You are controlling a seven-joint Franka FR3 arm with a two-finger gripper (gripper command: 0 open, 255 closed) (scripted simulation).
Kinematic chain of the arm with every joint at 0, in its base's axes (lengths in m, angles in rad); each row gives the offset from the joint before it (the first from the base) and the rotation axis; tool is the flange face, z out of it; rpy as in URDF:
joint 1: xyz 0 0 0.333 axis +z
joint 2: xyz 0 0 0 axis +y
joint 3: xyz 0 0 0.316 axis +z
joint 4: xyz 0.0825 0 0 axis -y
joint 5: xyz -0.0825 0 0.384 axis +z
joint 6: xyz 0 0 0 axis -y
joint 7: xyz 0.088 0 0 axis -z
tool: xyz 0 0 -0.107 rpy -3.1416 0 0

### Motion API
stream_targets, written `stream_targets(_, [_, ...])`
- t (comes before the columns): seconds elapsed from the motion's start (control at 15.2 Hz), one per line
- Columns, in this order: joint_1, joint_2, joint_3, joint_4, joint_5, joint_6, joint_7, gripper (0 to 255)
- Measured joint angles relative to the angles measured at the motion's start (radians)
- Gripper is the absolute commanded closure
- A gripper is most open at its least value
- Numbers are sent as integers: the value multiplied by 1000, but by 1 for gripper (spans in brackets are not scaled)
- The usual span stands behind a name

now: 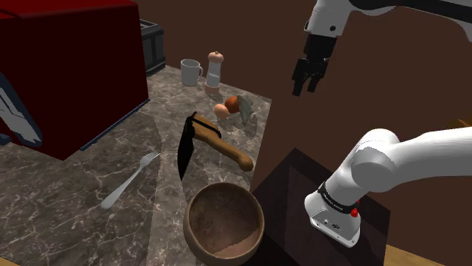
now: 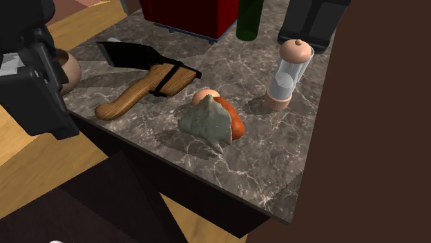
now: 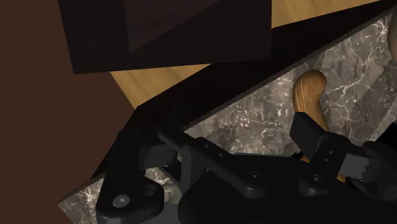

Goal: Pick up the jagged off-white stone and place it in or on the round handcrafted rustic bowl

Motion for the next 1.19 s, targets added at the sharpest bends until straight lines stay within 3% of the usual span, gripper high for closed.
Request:
stream_targets(0.13, [-4, 24, 12, 16, 0, 2, 20, 0])
stream_targets(0.46, [-39, 253, 115, 161, -15, 14, 226, 0])
stream_targets(0.73, [-65, 481, 186, 339, -54, -13, 420, 0])
stream_targets(1.19, [-70, 885, 225, 691, -157, -126, 734, 0])
